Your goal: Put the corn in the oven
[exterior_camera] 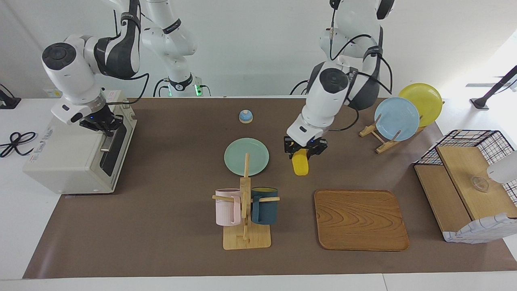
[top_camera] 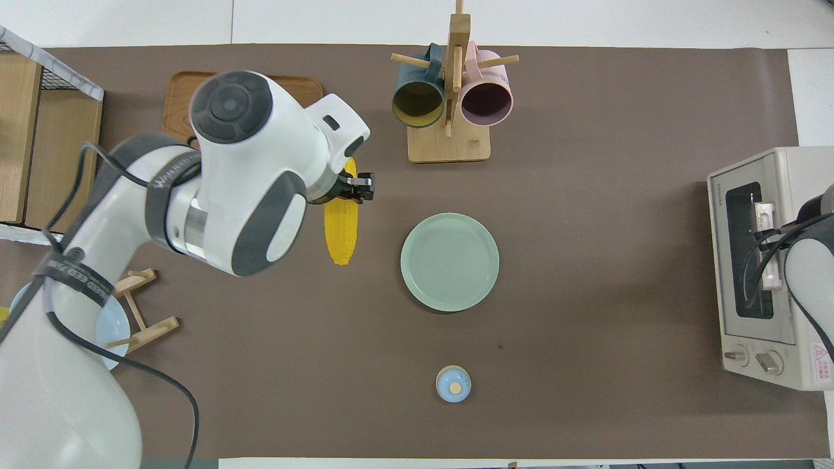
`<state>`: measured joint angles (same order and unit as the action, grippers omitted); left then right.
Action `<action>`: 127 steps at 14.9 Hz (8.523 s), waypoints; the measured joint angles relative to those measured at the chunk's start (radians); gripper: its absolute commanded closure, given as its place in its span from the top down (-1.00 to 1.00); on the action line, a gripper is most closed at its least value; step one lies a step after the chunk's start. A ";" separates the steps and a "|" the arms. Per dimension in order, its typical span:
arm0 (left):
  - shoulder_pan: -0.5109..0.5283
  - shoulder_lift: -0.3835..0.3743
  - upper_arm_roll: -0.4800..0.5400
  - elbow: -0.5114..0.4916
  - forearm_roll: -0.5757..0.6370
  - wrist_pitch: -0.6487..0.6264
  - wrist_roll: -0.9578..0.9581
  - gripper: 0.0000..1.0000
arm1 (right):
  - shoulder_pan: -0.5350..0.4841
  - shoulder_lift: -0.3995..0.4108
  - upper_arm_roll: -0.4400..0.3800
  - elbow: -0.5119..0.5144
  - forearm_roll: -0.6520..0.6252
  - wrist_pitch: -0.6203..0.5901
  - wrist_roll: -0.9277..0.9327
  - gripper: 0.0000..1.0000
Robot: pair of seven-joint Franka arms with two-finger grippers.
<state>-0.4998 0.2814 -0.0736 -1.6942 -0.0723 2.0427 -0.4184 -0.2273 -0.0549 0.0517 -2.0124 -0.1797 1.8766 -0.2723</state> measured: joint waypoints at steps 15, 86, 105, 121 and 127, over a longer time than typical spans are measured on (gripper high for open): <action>-0.212 0.085 0.002 -0.159 -0.037 0.360 -0.137 -1.00 | 0.085 -0.010 0.020 -0.098 0.105 0.094 0.068 -1.00; 0.449 -0.294 0.070 0.081 0.053 -0.450 0.495 1.00 | 0.858 0.372 0.005 0.288 -0.027 0.025 0.851 -1.00; 0.451 -0.294 0.070 0.067 0.053 -0.465 0.478 1.00 | 0.285 0.154 -0.004 0.046 -0.103 -0.011 0.428 -1.00; 0.453 -0.296 0.071 0.066 0.064 -0.473 0.477 1.00 | 0.129 0.087 0.001 -0.148 -0.106 0.174 0.325 -0.88; 0.453 -0.296 0.071 0.066 0.065 -0.473 0.477 1.00 | 0.130 0.079 0.006 -0.162 -0.106 0.174 0.325 -0.68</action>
<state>-0.0469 -0.0150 -0.0025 -1.6280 -0.0078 1.5694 0.0589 -0.0975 0.0244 0.0573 -2.1749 -0.2855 2.0508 0.0526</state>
